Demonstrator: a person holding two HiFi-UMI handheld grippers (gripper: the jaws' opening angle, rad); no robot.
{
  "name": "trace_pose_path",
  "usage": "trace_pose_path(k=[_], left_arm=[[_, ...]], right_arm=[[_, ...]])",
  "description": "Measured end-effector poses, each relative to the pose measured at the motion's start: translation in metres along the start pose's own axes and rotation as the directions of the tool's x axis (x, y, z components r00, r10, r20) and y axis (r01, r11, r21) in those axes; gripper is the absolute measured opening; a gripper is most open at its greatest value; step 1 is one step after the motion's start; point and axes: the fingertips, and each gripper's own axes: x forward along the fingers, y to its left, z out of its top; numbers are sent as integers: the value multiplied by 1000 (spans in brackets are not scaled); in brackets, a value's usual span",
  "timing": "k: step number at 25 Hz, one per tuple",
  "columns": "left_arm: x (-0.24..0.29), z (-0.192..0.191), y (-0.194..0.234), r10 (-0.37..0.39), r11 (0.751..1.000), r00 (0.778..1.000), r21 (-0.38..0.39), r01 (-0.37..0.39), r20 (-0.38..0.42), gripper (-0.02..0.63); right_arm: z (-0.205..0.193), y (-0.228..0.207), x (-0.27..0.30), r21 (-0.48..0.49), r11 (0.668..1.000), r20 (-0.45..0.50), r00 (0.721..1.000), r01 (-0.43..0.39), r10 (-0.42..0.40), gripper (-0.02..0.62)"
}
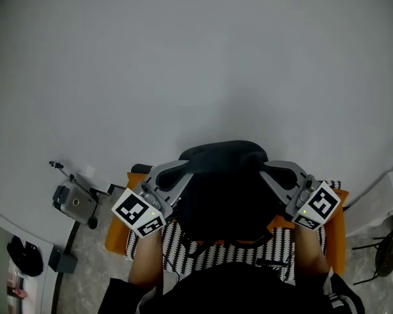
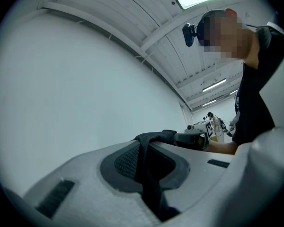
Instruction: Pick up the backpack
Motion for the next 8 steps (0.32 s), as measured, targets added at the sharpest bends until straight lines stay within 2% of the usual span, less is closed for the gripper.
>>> trace_pose_path(k=[8], left_arm=[[3,-3,-1,-14,1000,1000,-9,14,8,41]], right_arm=[[-3,-4,-1,-3,1000,-11,1000,0,0,29]])
